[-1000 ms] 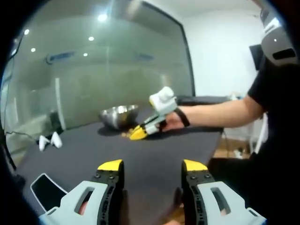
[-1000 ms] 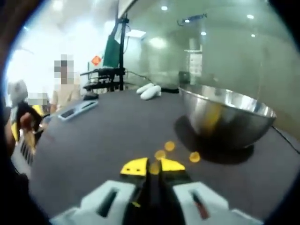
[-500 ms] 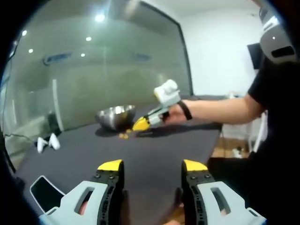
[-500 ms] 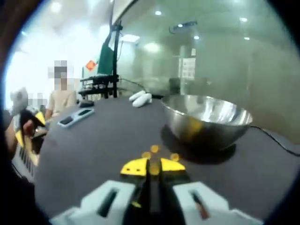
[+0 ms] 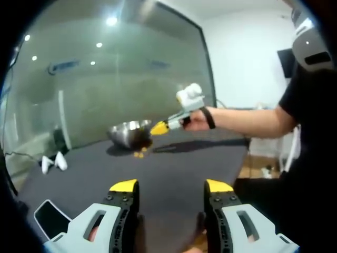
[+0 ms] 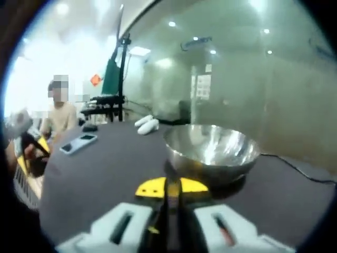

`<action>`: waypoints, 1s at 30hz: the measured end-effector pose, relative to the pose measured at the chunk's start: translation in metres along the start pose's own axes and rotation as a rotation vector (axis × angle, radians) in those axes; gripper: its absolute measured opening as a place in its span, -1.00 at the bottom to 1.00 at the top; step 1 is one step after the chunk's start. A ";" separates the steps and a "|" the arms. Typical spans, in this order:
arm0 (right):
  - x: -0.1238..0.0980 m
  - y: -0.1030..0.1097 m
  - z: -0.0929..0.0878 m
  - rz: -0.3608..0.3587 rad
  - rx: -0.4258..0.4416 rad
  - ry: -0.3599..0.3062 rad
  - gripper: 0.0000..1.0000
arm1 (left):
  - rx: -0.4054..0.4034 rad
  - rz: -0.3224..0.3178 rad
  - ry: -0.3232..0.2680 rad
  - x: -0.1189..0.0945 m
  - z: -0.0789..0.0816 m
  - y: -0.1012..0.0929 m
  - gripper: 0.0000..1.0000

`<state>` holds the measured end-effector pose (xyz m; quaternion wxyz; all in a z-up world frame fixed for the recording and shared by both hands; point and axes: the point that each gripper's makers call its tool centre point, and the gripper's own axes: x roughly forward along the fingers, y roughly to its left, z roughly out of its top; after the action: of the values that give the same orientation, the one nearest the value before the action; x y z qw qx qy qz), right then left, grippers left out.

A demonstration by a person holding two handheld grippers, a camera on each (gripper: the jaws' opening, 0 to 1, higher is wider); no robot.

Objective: Pick up the QQ candy scattered on the table and place it into the stainless steel bowl on the table

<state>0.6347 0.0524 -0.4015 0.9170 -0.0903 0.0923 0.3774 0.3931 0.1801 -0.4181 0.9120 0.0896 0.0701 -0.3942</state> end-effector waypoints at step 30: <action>0.052 -0.058 0.051 -0.141 -0.033 -0.084 -0.78 | -0.023 0.004 -0.017 -0.009 0.007 0.001 0.01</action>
<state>0.7173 0.0594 -0.3587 0.9427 -0.0959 0.0407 0.3168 0.3885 0.1857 -0.4092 0.9143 0.0760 0.0667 -0.3921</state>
